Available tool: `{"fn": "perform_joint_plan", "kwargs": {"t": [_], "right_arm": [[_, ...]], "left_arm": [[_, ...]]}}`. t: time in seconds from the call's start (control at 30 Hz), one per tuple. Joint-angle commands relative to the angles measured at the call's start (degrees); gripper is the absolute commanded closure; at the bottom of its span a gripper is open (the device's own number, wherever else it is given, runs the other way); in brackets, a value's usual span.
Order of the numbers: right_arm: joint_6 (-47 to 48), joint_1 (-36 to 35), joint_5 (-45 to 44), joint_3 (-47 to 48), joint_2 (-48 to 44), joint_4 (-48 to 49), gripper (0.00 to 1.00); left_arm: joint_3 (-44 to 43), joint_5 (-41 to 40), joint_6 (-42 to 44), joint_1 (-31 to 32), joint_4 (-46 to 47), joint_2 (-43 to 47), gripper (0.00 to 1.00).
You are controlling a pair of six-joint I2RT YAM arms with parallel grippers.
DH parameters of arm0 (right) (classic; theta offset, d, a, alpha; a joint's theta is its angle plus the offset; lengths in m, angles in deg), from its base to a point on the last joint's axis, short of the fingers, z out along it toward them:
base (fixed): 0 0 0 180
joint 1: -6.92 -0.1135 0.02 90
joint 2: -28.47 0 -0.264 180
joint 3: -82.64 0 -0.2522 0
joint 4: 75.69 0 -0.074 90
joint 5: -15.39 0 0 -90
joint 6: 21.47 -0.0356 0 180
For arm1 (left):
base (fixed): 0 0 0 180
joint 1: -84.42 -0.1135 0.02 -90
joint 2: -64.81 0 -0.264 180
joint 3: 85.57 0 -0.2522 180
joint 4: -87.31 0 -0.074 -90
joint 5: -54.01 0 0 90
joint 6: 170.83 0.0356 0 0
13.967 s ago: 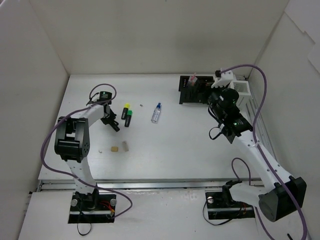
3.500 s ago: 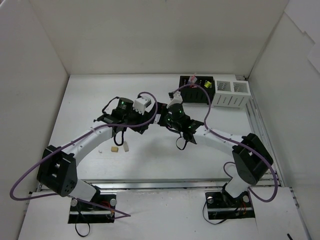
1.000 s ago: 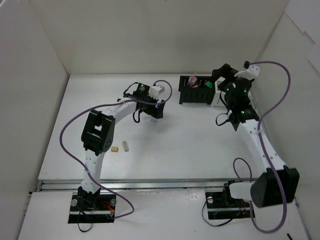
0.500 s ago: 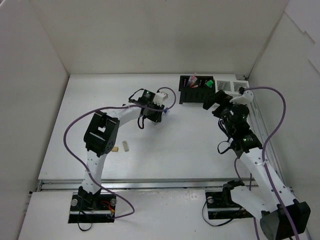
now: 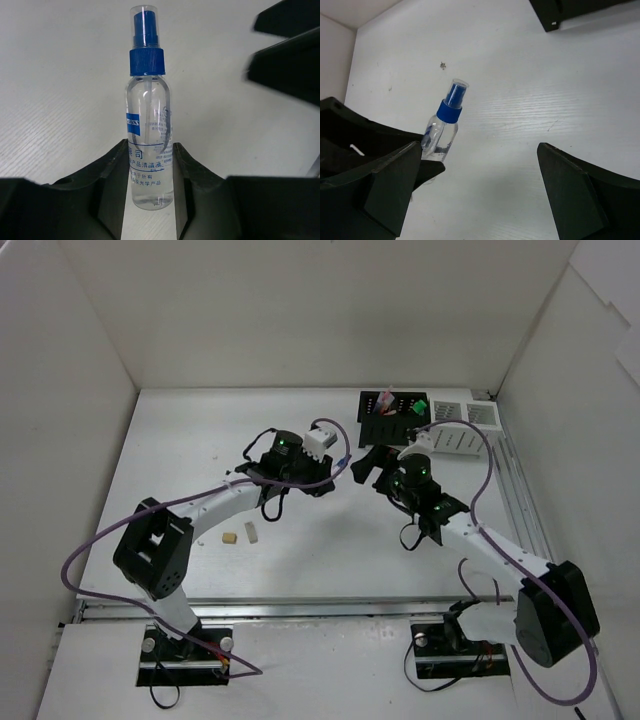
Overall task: Sort the stationery into containers
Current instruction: Pick up the stationery from the center of the board, then place the stationery in the storage box.
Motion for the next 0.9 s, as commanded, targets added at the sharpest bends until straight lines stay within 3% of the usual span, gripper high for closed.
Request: {"fn": "perform_joint_plan", "kwargs": {"t": [0.0, 0.3, 0.37, 0.43, 0.5, 0.67, 0.73, 0.77, 0.8, 0.83, 0.87], "right_arm": [[-2.76, -2.66, -3.0, 2.97, 4.1, 10.5, 0.02], [-4.25, -8.47, -3.17, 9.3, 15.26, 13.41, 0.05], [-5.04, -9.0, -4.14, 9.74, 16.5, 13.41, 0.11], [-5.66, -9.44, -5.11, 9.74, 16.59, 13.93, 0.34], [-5.66, -9.71, -6.16, 9.91, 16.5, 14.02, 0.49], [-5.58, -9.88, -6.52, 11.67, 17.47, 13.06, 0.41], [-5.4, -9.88, -5.99, 12.2, 17.82, 13.14, 0.51], [-5.14, -9.8, -5.99, 12.29, 17.56, 13.23, 0.64], [-4.26, -9.88, -6.08, 12.72, 17.12, 13.32, 0.7], [-3.56, -9.88, -6.95, 12.9, 16.77, 13.32, 0.75], [-2.94, -9.88, -7.39, 12.99, 16.33, 13.32, 0.8]], "left_arm": [[-0.05, 1.76, -1.89, 1.03, 7.39, 4.06, 1.0], [1.53, 2.46, -1.27, 3.32, 10.19, 6.6, 1.0], [1.97, 3.08, -1.53, 3.84, 10.99, 7.57, 1.0], [1.89, 3.08, -1.18, 3.84, 11.26, 8.71, 1.0], [1.97, 2.91, -0.84, 3.84, 11.95, 9.68, 1.0], [3.11, 4.22, -0.3, 3.84, 14.85, 11.97, 1.0], [3.29, 5.28, -0.13, 3.84, 16.09, 12.67, 1.0], [3.21, 5.63, -0.3, 3.84, 16.26, 12.85, 1.0], [3.21, 5.72, -0.3, 3.84, 16.09, 13.11, 0.98], [2.94, 5.63, -0.13, 3.84, 15.66, 13.29, 0.95], [2.94, 4.68, -0.21, 3.84, 15.3, 13.64, 0.82]]}}
